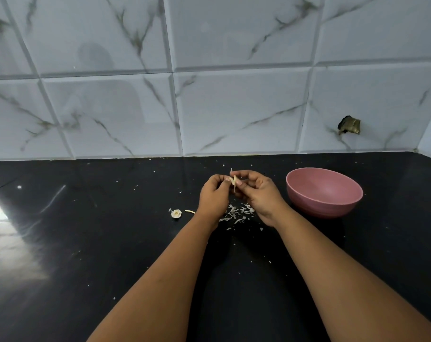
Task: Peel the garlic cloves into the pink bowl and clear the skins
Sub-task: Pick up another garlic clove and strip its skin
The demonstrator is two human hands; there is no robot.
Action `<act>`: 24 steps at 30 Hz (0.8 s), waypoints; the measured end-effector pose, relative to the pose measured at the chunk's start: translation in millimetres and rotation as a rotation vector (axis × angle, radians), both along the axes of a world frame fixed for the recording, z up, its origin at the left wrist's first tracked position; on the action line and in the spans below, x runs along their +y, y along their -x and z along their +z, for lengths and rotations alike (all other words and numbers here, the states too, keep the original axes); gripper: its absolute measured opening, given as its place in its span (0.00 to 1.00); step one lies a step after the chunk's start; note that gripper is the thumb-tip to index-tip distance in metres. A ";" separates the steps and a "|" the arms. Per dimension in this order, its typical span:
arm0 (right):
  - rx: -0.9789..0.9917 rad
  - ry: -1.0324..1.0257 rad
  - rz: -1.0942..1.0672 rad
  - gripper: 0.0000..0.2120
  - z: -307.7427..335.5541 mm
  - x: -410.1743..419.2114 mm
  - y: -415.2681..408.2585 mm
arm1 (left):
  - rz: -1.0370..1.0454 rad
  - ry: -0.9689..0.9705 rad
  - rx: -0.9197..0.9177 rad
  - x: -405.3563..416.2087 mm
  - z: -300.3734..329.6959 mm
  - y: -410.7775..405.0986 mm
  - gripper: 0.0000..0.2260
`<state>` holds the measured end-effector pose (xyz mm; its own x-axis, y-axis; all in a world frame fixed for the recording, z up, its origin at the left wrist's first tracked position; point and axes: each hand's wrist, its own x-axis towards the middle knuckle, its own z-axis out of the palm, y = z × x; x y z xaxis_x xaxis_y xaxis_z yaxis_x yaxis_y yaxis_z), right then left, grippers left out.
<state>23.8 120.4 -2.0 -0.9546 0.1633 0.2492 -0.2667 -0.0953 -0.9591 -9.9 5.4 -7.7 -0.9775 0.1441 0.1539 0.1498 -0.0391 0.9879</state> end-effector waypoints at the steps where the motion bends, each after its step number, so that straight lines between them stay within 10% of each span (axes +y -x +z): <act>1: -0.011 0.042 0.017 0.09 0.0 0.4 0.1 | -0.007 0.003 -0.006 0.7 1.0 -0.3 0.06; 12: -0.083 0.352 0.083 0.09 4.0 -3.5 0.9 | -0.006 0.003 -0.051 0.7 5.7 -6.9 0.11; 24: -0.055 0.316 -0.007 0.12 4.8 7.5 2.5 | 0.042 0.459 0.143 -7.3 -0.8 3.1 0.15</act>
<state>21.2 127.8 2.8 -0.9639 0.2308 0.1329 -0.2166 -0.3893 -0.8953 -13.0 -1.9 -8.5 -0.9577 0.1890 0.2170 0.2773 0.4051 0.8712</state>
